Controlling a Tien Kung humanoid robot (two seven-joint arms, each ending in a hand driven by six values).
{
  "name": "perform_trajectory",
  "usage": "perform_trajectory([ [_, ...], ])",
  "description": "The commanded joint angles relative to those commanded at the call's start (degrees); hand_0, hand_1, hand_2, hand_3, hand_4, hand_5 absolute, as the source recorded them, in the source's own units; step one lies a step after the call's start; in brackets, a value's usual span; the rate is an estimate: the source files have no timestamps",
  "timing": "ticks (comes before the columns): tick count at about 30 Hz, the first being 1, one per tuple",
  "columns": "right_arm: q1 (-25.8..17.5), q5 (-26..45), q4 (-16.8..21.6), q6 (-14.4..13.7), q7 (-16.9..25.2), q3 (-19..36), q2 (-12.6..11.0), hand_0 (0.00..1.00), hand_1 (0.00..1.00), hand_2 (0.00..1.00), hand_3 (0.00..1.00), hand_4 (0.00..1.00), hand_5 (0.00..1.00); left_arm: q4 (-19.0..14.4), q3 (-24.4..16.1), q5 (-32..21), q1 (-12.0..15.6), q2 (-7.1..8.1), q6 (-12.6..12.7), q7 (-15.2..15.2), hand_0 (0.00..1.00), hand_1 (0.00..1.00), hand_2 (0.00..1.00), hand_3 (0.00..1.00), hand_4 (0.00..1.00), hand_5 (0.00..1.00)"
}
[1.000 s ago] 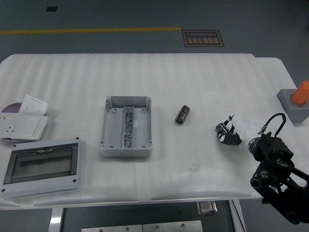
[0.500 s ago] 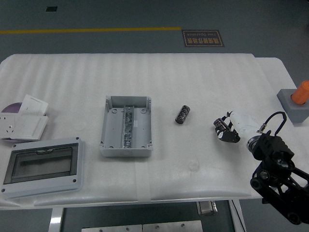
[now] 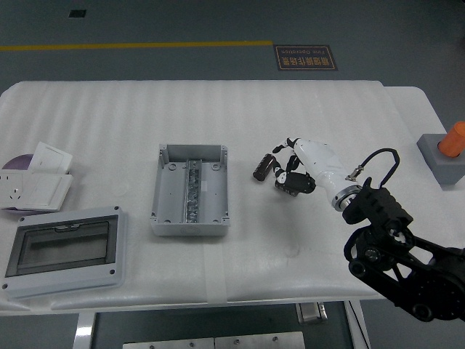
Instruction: Pick up the battery,place it into the box
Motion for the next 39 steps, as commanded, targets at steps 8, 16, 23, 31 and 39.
perform_trajectory([
  [8,0.58,-1.8,-1.97,4.17,-2.71,-0.6,-0.53,0.351,0.472,0.488,0.688,0.243,0.034,0.03,-0.13,0.09,-0.06,0.03,-0.03,0.08,0.689,0.701,0.667,0.606,0.691,0.4],
  [16,-0.12,-3.27,-1.97,9.32,-7.15,-1.18,-1.34,0.493,0.553,0.625,0.752,0.485,0.264,0.03,0.09,-0.16,-0.18,-0.07,-0.06,0.01,0.689,0.701,0.661,0.607,0.69,0.397],
  [23,0.11,-2.71,-2.74,10.92,-8.01,-2.12,-1.0,0.53,0.585,0.644,0.834,0.665,0.41,0.03,0.09,-0.13,-0.23,-0.06,-0.09,0.05,0.688,0.7,0.657,0.605,0.69,0.396],
  [31,0.66,-2.15,-3.69,11.45,-8.16,-2.93,-0.62,0.536,0.586,0.646,0.848,0.809,0.572,0.0,0.11,-0.03,-0.21,-0.08,-0.17,0.1,0.688,0.7,0.654,0.601,0.689,0.396],
  [39,1.81,-1.62,-6.7,11.21,-8.44,-4.57,0.44,0.539,0.588,0.642,0.848,0.875,0.656,-0.03,0.57,-0.47,-0.35,-0.04,-0.18,-0.06,0.688,0.7,0.648,0.596,0.688,0.396],
])
